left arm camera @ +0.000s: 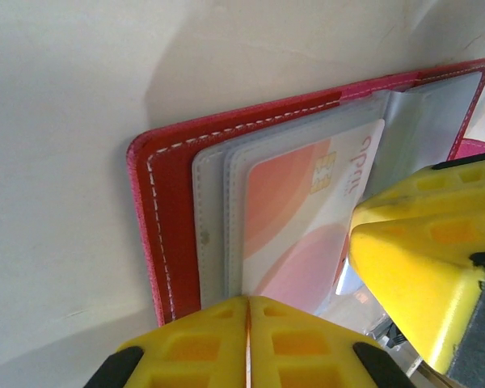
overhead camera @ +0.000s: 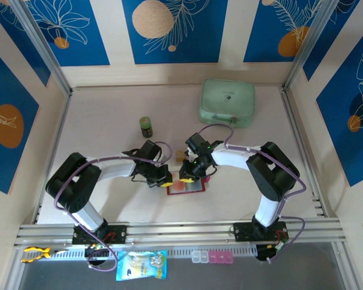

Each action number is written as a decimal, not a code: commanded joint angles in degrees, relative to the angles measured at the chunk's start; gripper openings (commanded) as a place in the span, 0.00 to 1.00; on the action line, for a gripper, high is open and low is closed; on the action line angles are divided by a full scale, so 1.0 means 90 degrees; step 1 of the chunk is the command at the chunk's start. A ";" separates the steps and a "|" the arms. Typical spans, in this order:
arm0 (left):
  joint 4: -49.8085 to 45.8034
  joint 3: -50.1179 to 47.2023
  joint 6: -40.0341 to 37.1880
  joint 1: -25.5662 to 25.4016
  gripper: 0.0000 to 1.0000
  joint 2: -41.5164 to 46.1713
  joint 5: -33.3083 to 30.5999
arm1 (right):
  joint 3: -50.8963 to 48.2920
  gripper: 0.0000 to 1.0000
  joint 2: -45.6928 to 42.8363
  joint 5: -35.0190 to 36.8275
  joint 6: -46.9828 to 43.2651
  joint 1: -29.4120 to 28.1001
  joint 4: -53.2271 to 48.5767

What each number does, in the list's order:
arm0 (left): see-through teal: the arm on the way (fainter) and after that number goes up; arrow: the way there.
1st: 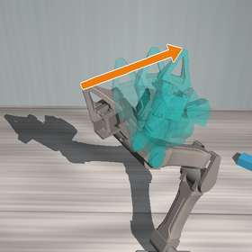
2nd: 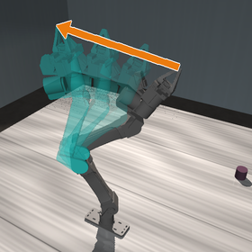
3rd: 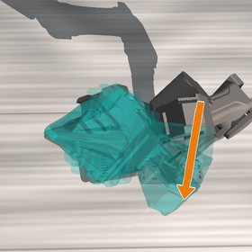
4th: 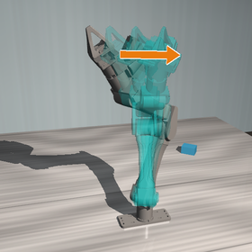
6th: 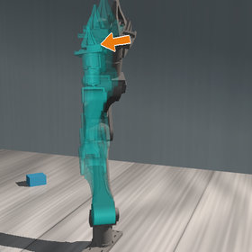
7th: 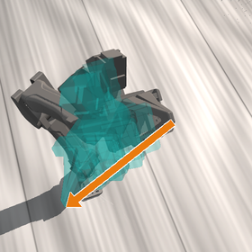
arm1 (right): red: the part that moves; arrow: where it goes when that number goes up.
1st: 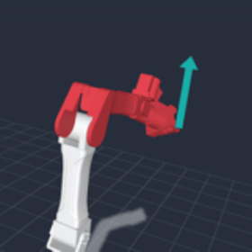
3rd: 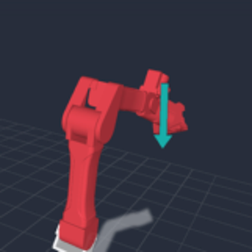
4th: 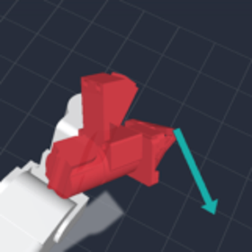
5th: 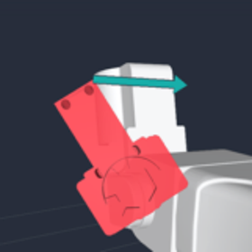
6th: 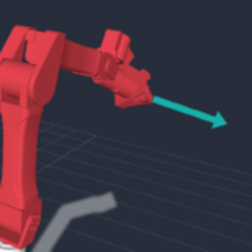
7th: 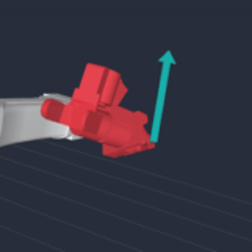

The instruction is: Take the credit cards out of the card holder

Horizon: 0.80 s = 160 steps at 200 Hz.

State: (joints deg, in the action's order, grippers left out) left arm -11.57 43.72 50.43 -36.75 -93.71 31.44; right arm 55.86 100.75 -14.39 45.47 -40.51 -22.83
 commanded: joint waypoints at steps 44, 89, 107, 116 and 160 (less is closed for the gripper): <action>-0.0268 -0.0102 -0.0204 0.0071 0.08 0.0012 -0.0142 | 0.0170 0.21 0.0050 0.0237 -0.0023 -0.0049 -0.0421; -0.0297 -0.0093 -0.0203 0.0074 0.08 0.0041 -0.0149 | 0.0202 0.22 0.0055 0.0299 -0.0053 -0.0068 -0.0476; -0.0295 -0.0093 -0.0204 0.0080 0.08 0.0025 -0.0153 | 0.0210 0.22 0.0041 0.0335 -0.0072 -0.0066 -0.0503; -0.0296 -0.0105 -0.0203 0.0087 0.08 0.0003 -0.0147 | 0.0215 0.22 0.0035 0.0364 -0.0083 -0.0071 -0.0520; -0.0315 -0.0083 -0.0213 0.0079 0.08 -0.0012 -0.0144 | 0.0228 0.21 -0.0070 0.0513 -0.0167 -0.0089 -0.0546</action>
State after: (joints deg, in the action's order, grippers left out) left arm -11.60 43.59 49.39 -36.73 -93.71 31.24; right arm 56.80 100.75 -11.55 45.04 -40.93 -25.34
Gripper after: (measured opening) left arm 0.081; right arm 0.215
